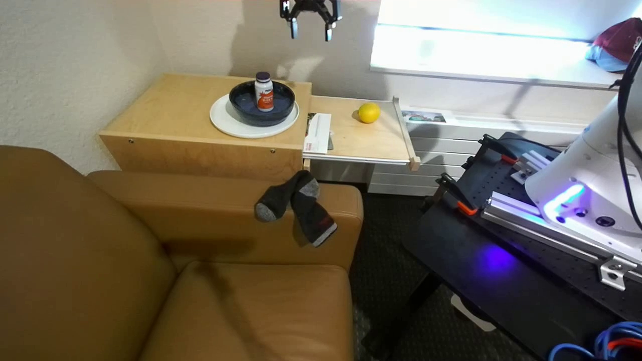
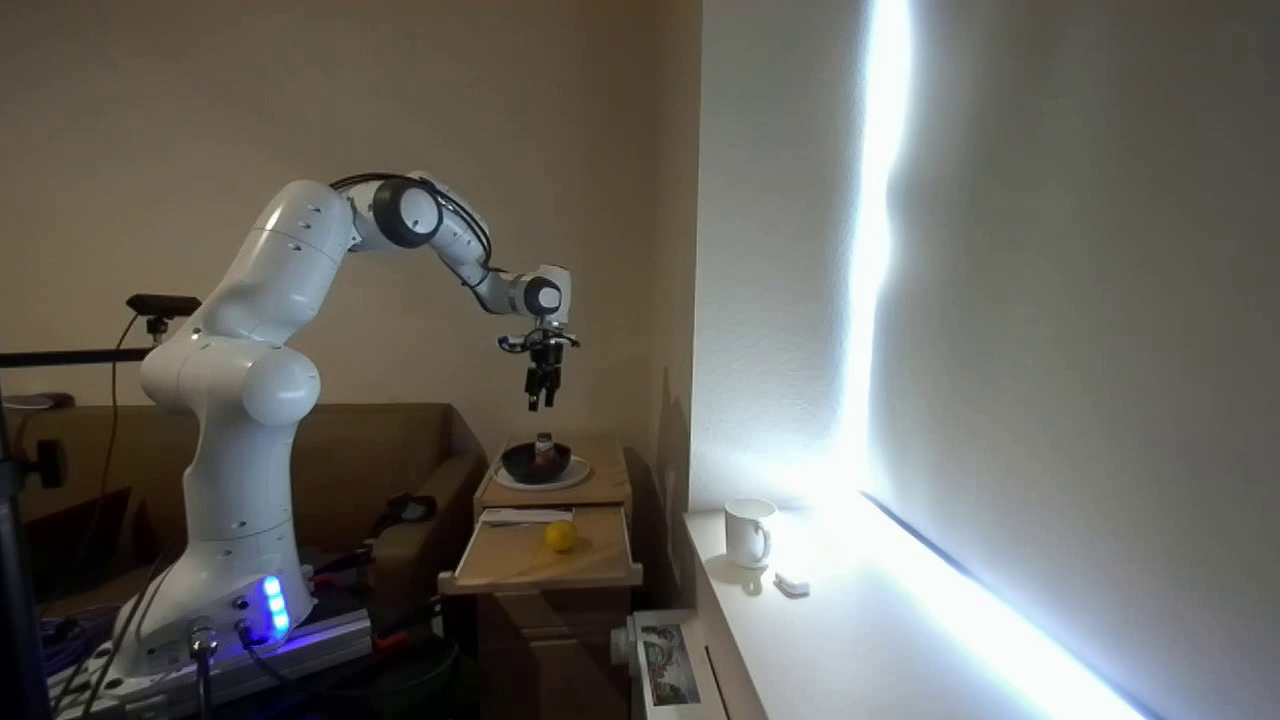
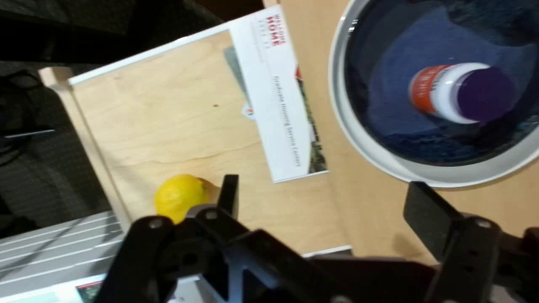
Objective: Place the white bottle in the black bowl on top of the night stand, place the lemon in the white mug on the window sill, close the open drawer on the nightstand
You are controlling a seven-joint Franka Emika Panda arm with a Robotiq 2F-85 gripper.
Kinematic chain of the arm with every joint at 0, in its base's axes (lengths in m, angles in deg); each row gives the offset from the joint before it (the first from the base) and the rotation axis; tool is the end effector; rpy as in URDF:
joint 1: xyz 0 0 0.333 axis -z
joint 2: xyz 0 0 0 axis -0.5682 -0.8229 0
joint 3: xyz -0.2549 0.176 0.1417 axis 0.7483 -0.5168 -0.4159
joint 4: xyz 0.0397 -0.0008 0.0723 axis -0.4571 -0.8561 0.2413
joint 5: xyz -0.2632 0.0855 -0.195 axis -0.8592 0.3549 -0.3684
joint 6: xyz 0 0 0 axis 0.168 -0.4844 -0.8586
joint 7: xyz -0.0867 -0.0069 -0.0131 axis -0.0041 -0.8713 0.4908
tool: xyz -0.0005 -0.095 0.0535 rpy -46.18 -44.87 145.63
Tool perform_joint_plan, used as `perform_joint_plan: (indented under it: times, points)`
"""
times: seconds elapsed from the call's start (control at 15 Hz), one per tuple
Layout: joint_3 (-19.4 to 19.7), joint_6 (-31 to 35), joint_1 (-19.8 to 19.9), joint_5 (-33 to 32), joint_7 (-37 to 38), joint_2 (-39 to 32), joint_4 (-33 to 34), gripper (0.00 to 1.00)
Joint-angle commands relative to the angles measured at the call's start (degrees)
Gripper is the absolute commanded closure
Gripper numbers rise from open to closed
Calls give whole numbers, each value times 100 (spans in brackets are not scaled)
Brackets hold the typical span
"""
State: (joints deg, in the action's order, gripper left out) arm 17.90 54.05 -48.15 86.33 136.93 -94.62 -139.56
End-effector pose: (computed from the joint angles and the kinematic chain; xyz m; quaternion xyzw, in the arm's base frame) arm 0.6244 0.1301 0.3738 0.8485 -0.5261 -0.0520 0.0216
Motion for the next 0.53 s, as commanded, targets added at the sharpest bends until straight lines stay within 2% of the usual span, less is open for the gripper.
perform_joint_plan:
  times: [0.0,0.33,0.4,0.47]
  points:
    - [-69,-278,448,298,-144,868,-1421,0]
    - [-36,102,990,1160,-308,1211,-3044,0]
    - [-6,614,986,1251,-198,1184,-3308,0]
    - [-60,1067,1049,1606,-248,1148,-3455,0]
